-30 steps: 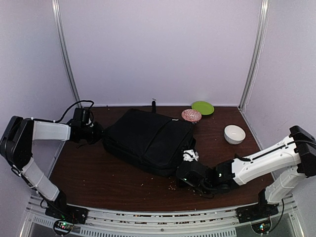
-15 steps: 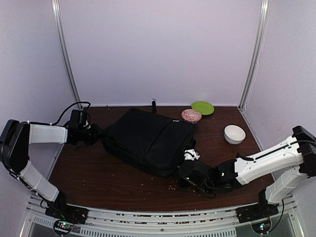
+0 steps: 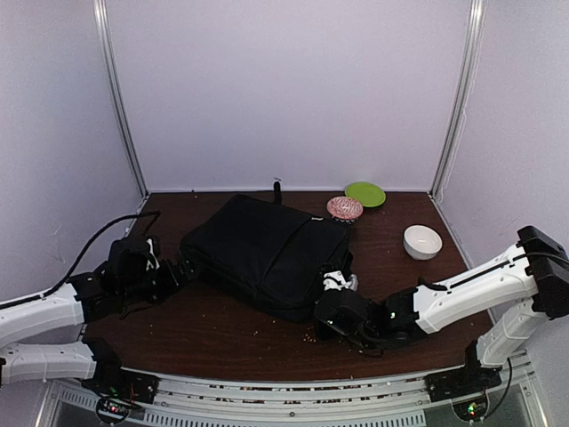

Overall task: Pack the student bag
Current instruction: Zip the student bag at the center of the board.

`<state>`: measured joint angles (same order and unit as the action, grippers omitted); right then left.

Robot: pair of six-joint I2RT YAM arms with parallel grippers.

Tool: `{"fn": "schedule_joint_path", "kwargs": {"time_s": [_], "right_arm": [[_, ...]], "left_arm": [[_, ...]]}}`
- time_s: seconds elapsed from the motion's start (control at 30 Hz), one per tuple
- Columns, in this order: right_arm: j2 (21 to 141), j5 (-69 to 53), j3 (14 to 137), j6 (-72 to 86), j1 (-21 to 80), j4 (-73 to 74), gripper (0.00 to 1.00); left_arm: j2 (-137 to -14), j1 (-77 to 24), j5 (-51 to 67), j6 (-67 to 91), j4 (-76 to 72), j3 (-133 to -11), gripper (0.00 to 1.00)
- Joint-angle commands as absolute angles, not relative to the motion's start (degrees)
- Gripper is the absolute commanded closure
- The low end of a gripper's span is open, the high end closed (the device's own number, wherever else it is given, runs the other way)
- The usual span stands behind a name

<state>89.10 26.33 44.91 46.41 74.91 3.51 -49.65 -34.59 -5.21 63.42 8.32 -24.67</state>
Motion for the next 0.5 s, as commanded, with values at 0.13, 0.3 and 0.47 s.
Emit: {"fn": "schedule_joint_path", "kwargs": {"time_s": [0.13, 0.3, 0.47], "right_arm": [[91.6, 24.6, 47.0, 45.8, 75.8, 0.7, 1.0], [91.5, 25.4, 46.9, 45.6, 75.8, 0.2, 1.0], [91.1, 25.9, 46.6, 45.7, 75.7, -0.7, 1.0]], "left_arm": [[-53.7, -55.2, -18.3, 76.0, 9.7, -28.3, 0.02], [-62.9, -62.9, -16.8, 79.9, 4.1, -33.7, 0.02], [-72.4, -65.7, -12.7, 81.8, 1.3, -39.4, 0.02]]}}
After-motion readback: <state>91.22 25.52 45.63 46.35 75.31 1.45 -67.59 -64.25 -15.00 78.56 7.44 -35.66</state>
